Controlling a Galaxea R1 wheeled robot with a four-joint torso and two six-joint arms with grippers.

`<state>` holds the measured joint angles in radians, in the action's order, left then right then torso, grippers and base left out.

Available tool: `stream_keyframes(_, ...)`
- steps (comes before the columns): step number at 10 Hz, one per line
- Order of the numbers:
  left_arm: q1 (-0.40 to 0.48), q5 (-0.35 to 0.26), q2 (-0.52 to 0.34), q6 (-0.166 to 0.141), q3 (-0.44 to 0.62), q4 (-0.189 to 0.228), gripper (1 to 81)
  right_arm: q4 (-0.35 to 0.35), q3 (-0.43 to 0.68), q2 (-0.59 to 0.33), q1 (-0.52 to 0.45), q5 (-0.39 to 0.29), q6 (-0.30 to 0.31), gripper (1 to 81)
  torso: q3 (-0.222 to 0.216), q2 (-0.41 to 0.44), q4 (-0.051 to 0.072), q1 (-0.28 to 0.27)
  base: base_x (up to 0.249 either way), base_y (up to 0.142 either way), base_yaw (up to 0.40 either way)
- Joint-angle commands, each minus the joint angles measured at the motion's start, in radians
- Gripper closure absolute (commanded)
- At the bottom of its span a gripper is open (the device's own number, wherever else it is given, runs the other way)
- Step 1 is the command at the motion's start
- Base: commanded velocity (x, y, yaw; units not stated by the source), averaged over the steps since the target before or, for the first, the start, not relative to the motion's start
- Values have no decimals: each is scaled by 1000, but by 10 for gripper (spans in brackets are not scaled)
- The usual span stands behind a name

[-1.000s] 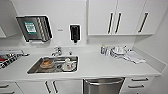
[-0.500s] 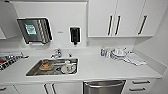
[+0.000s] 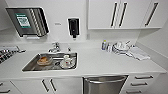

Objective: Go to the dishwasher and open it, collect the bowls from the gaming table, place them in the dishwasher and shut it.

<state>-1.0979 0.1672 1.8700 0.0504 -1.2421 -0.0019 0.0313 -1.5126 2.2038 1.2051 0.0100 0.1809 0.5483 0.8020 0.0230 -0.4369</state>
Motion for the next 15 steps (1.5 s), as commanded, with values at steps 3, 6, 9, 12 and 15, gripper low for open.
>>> stream_keyframes(3, 100, -52, -101, 2, 59, 2, 10, 16, 23, -37, -71, -44, 2, 10, 41, 153, 0, -99, 0, 0, 0)
stream_keyframes(6, 112, -52, -126, 2, 76, 11, 10, 16, 28, -31, -78, -45, 2, 10, 151, 234, 0, -149, 0, 0, 0)
stream_keyframes(9, 131, -52, -126, 2, 76, 14, 10, 16, 23, -28, -78, -45, 0, 10, 126, 221, 0, -139, 0, 0, 0)
stream_keyframes(12, 222, -52, -147, 0, 82, 5, 10, 16, 19, -28, -84, -45, 2, 10, 155, 266, 0, -167, 0, 0, 0)
stream_keyframes(15, 425, -215, -144, -3, 84, -36, 10, 19, 16, -17, -104, -67, 2, 10, 156, 264, 0, -168, 0, 0, 0)
